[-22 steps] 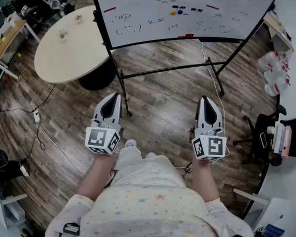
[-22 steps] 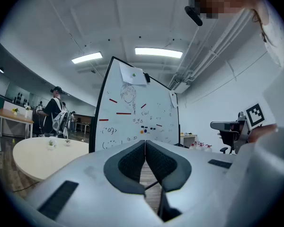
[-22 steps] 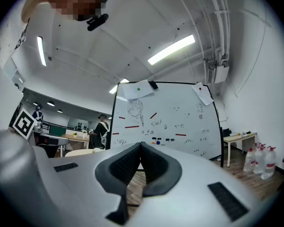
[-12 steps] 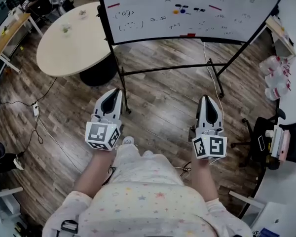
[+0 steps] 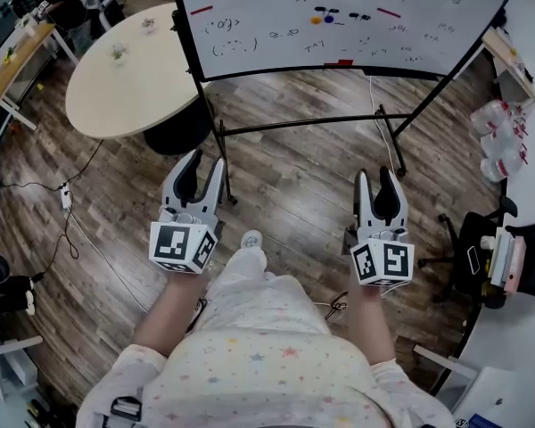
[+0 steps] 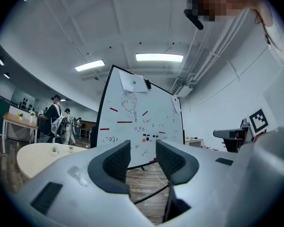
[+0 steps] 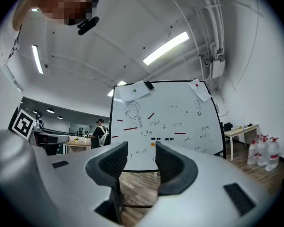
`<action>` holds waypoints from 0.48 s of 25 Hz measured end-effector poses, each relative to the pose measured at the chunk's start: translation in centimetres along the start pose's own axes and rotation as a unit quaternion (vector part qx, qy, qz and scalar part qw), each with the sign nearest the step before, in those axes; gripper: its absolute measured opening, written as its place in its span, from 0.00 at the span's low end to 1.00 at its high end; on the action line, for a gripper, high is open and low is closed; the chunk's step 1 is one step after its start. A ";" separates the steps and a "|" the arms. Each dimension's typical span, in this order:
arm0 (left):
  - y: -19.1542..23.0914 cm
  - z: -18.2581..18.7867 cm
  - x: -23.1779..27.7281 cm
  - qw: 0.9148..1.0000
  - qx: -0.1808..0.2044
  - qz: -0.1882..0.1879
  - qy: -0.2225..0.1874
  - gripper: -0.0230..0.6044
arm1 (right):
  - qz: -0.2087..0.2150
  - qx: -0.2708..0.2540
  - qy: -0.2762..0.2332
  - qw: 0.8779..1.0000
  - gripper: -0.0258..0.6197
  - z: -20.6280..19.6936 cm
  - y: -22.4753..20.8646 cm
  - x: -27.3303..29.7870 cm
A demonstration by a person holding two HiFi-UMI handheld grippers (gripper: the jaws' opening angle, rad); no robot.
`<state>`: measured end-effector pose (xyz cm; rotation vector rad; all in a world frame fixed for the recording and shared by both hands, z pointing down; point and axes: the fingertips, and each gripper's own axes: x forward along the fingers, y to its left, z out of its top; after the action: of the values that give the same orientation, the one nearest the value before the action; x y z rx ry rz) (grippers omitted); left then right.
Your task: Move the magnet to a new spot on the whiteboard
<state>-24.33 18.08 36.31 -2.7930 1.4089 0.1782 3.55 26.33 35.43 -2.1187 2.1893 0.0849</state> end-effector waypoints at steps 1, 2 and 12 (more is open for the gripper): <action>0.3 0.2 0.1 1.000 0.000 0.006 -0.004 0.28 | 0.000 0.000 -0.001 1.000 0.31 0.0 0.0 0.3; 0.6 0.4 0.3 1.000 0.002 0.012 -0.005 0.31 | -0.002 -0.001 -0.002 1.000 0.32 0.1 0.0 0.6; 3.1 -0.8 6.5 1.000 0.011 0.012 0.010 0.42 | -0.007 -0.007 -0.007 1.000 0.39 0.0 -0.8 5.8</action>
<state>-22.92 10.97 36.53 -2.7702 1.4390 0.1344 4.16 20.55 34.89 -2.1338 2.1728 0.1148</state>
